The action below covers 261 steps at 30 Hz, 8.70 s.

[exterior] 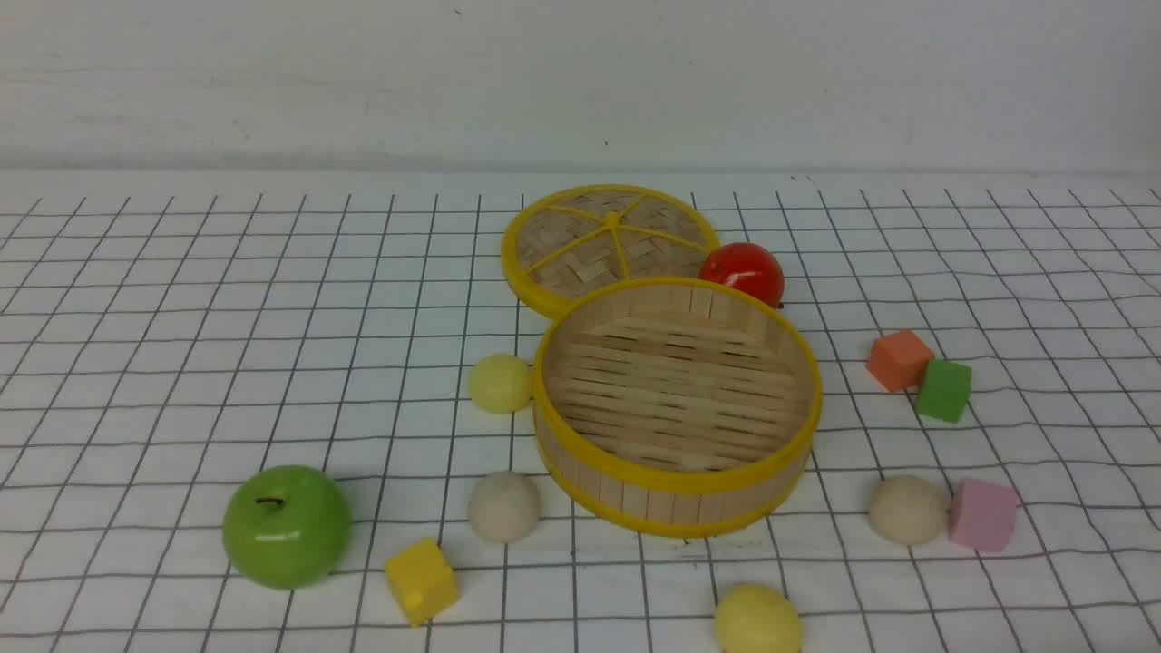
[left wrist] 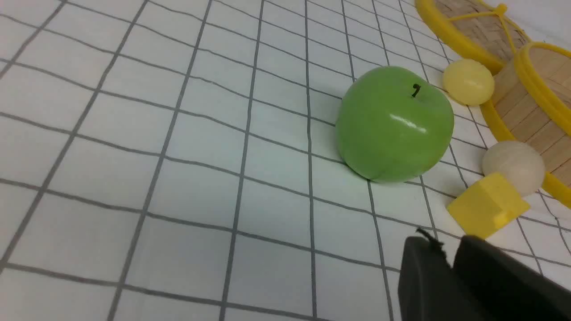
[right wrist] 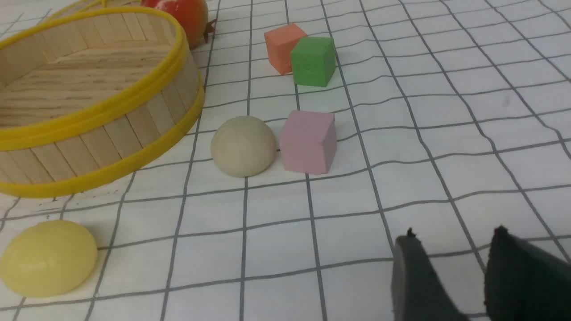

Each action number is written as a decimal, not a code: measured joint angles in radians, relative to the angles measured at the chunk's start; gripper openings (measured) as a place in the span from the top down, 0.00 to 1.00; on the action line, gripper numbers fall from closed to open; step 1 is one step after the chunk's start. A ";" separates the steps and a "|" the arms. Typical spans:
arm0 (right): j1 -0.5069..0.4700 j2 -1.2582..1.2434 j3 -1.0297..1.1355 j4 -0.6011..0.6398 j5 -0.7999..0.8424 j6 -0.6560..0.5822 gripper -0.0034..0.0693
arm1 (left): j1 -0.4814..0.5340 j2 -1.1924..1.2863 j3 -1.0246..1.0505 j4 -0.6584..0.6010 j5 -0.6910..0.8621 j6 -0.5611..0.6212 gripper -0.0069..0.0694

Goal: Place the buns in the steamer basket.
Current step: Use the left arm to grab a steamed stuffed bun, then use the left arm to put the steamed stuffed bun into the steamer, then use the left arm to grab a steamed stuffed bun, then use the left arm to put the steamed stuffed bun into the steamer

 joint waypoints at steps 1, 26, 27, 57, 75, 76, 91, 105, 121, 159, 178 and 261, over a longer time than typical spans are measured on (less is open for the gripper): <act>0.000 0.000 0.000 0.000 0.000 0.000 0.62 | 0.000 0.000 0.000 0.000 0.000 0.000 0.77; 0.000 0.000 0.000 0.000 0.000 0.000 0.62 | -0.001 0.000 -0.004 -0.547 -0.260 -0.161 0.76; 0.000 0.000 0.000 0.000 0.000 0.000 0.62 | -0.001 0.000 -0.018 -0.549 -0.234 -0.151 0.78; 0.000 0.000 0.000 0.000 0.000 0.000 0.62 | -0.408 1.324 -1.036 -0.148 0.537 0.241 0.93; 0.000 0.000 0.000 0.000 0.000 0.000 0.62 | -0.473 1.784 -1.350 0.081 0.508 0.183 0.50; 0.000 0.000 0.000 0.000 0.000 0.000 0.62 | -0.472 1.794 -1.354 0.079 0.497 0.184 0.48; 0.000 0.000 0.000 0.000 0.000 0.000 0.62 | -0.471 1.887 -1.358 0.096 0.390 0.191 0.65; 0.000 0.000 0.000 0.000 0.000 0.000 0.62 | -0.471 1.905 -1.360 0.127 0.415 0.191 0.87; 0.000 0.000 0.000 0.000 0.000 0.000 0.62 | -0.471 1.857 -1.361 0.131 0.389 0.191 0.56; 0.000 0.000 0.000 0.000 0.000 0.000 0.62 | -0.471 1.870 -1.466 0.089 0.591 0.191 0.92; 0.000 0.000 0.000 0.000 0.000 0.000 0.62 | -0.471 2.088 -1.742 -0.194 0.409 0.485 0.88; 0.000 0.000 0.000 0.000 0.000 0.000 0.62 | -0.329 2.043 -1.961 -0.003 0.708 0.398 0.93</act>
